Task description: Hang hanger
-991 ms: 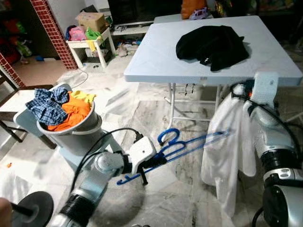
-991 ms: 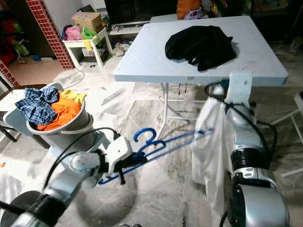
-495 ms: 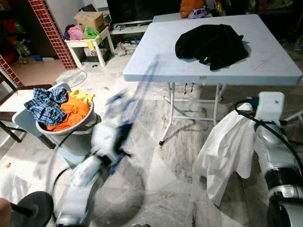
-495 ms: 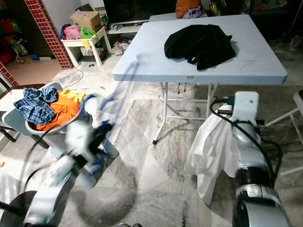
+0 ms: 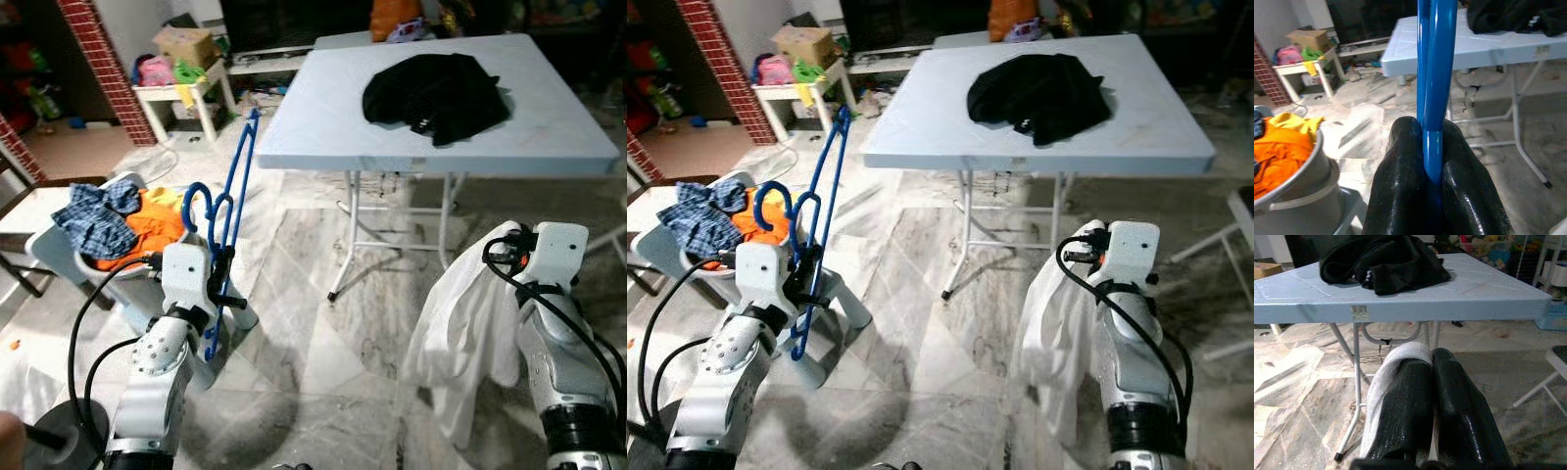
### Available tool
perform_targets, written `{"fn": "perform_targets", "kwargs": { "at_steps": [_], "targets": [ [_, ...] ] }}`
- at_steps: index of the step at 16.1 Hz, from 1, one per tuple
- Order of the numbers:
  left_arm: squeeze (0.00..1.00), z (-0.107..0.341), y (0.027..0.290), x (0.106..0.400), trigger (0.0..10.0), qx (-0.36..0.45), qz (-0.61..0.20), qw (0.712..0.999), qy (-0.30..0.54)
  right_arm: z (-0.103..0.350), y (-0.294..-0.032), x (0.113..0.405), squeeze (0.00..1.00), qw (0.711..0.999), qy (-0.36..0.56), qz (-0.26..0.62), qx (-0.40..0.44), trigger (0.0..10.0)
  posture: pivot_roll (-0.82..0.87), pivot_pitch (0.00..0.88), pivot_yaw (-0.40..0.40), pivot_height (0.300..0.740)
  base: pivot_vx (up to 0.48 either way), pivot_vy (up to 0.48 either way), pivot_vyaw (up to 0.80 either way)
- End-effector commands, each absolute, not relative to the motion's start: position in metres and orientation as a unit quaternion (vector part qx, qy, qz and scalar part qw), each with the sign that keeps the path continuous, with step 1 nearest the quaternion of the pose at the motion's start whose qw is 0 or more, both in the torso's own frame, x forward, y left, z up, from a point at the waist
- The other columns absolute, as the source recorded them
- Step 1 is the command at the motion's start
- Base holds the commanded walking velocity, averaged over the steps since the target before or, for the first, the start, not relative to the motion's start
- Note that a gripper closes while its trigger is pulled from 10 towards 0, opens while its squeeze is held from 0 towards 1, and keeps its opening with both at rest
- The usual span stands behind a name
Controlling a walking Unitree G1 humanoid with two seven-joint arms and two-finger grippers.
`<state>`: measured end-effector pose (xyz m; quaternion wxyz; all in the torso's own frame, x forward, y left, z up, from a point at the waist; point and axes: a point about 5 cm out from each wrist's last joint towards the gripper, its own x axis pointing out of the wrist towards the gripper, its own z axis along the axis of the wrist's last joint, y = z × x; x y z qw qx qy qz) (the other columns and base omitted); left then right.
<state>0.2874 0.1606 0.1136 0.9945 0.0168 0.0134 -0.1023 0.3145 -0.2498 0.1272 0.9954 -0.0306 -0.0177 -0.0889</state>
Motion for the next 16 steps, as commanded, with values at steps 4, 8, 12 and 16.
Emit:
{"fn": "perform_targets", "kwargs": {
  "at_steps": [4,8,12,16],
  "targets": [
    [0.0,0.116,0.148,0.292,10.0,0.006,-0.122,0.992,0.011,0.14,-0.236,0.312,0.0,0.996,-0.048,-0.072,-0.032,10.0,-0.12,0.0,0.121,0.74,0.0,0.0,0.0],
    [0.0,0.106,0.141,0.283,10.0,-0.064,-0.075,0.995,0.018,0.143,-0.225,0.319,0.0,0.998,-0.041,-0.041,-0.018,10.0,-0.1,0.0,0.075,0.74,0.135,0.0,0.0],
    [0.0,0.1,0.152,0.277,10.0,-0.078,-0.045,0.996,0.026,0.145,-0.22,0.323,0.0,0.999,-0.039,-0.026,-0.023,10.0,-0.09,0.0,0.067,0.74,0.377,0.195,0.0],
    [0.0,0.102,0.145,0.282,10.0,-0.085,-0.054,0.995,0.027,0.144,-0.215,0.323,0.0,0.999,-0.039,-0.02,-0.022,10.0,-0.1,0.0,0.091,0.74,0.385,0.285,-0.53]
  ]
}}
